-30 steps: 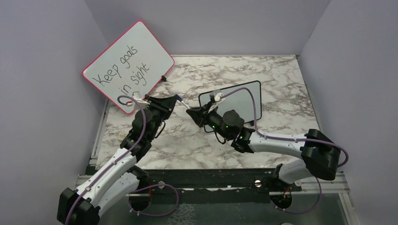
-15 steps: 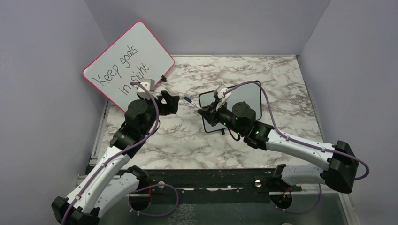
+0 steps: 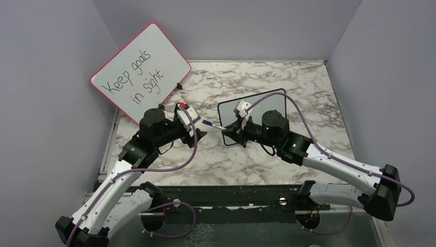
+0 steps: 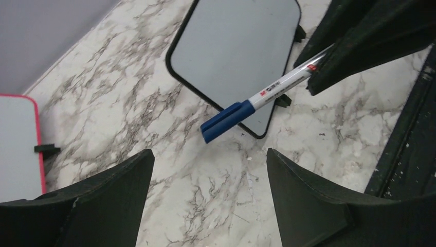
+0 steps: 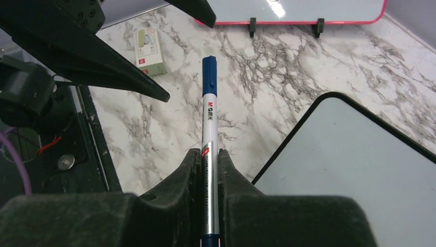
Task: Write a sentence on the whiteboard
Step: Open the whiteboard marker at the center of the board.
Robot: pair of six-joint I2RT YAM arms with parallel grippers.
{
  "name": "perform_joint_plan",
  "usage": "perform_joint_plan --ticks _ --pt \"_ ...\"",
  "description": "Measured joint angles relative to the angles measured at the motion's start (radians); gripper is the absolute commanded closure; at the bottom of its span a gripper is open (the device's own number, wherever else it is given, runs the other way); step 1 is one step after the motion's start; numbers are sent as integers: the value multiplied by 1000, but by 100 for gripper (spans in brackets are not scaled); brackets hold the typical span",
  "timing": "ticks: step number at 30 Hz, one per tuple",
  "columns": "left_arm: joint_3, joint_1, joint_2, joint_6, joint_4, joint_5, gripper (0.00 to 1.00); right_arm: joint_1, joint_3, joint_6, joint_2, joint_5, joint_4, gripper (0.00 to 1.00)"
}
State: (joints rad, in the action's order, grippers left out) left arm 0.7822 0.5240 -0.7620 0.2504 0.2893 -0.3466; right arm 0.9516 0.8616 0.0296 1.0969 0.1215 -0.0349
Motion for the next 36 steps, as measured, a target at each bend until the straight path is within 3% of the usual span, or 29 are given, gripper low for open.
perform_joint_plan --ticks 9,19,25,30,36 --pt "62 0 -39 154 109 -266 30 0 0 55 -3 151 38 99" --pt "82 0 -94 240 220 -402 60 0 0 83 -10 244 38 99" --pt "94 -13 -111 271 239 -449 90 0 -1 92 -12 270 39 99" --pt "94 -19 -110 311 288 -512 100 -5 -1 110 -16 312 53 99" --pt "94 -34 -109 324 293 -570 100 -5 -6 109 -27 340 50 74"
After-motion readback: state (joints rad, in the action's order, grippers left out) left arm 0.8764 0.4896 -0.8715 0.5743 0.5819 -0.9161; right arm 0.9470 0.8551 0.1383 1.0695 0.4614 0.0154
